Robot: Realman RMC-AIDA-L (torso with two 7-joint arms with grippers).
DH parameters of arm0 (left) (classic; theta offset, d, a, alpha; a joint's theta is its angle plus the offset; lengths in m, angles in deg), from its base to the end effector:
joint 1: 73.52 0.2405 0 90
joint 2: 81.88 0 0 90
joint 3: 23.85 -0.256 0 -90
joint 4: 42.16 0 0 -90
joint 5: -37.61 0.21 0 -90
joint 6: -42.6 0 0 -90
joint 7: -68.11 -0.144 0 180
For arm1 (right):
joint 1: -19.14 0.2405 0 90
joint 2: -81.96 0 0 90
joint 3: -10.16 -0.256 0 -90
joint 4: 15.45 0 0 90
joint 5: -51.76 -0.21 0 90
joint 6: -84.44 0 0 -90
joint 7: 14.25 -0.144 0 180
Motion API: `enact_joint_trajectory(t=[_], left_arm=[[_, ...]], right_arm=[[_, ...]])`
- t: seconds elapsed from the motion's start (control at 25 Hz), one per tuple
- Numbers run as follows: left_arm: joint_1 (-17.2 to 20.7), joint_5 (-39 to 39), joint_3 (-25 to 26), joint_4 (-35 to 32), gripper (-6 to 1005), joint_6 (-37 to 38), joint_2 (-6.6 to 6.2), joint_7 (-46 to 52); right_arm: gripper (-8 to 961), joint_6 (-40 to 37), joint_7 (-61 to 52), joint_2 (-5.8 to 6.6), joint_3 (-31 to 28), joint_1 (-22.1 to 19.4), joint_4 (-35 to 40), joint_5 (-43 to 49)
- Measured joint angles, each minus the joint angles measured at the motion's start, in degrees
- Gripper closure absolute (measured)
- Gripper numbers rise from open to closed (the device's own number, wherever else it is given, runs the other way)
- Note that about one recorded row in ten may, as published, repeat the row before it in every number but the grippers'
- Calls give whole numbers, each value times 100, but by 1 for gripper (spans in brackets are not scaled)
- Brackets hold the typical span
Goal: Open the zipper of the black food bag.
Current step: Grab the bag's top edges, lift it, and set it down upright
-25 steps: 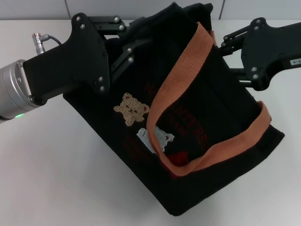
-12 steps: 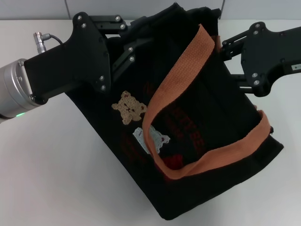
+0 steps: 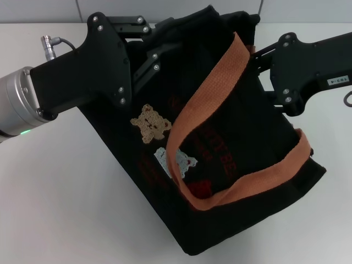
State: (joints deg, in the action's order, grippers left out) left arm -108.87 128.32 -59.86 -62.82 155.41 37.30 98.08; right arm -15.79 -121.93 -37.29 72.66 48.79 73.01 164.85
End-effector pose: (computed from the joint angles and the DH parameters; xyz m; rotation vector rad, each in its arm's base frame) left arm -0.1913 0.3054 0.0143 -2.2777 0.4814 -1.4028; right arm 0.1167 0.3224 0.0586 -2.9560 0.0236 0.3232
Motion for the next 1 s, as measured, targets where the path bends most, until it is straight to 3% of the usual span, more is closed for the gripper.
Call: enact_joint_trajectory(t=[0.56,0.68,1.0], left_arm=[[-33,-1,-38,-21,856,-1,0,79],[-34,-1,-38,-21,856,1,0,79],[-39,-9,-38,-20,856,4,0,79]], right_arm=[[601,1087,258,-19,811,-246,-61,11],[716,1159,360,-27,841,-283,-57,-5],[805,1450,711,-33,953,-488,-51,-355]])
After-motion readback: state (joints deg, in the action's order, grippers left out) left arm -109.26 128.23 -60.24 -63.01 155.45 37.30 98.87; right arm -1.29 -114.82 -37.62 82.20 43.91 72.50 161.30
